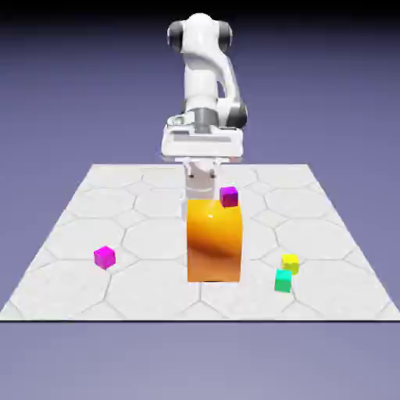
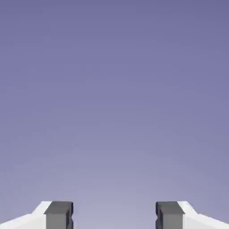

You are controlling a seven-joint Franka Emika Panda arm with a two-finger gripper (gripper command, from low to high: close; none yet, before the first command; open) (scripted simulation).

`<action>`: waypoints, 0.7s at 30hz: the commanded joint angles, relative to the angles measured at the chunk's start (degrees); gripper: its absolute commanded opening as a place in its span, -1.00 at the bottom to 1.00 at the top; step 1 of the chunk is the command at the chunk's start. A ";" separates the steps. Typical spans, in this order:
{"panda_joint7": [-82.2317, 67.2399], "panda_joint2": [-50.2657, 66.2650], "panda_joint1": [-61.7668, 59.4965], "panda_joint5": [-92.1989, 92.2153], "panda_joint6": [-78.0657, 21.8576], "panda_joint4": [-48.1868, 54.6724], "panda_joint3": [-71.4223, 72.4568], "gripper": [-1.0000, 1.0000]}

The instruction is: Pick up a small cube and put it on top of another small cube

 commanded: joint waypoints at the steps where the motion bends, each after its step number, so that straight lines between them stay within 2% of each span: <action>1: 2.24 2.07 -0.45 -0.54 -1.14 1.25 1.55 0.00; 21: 47.14 43.60 -8.78 -12.02 -22.90 24.42 31.52 0.00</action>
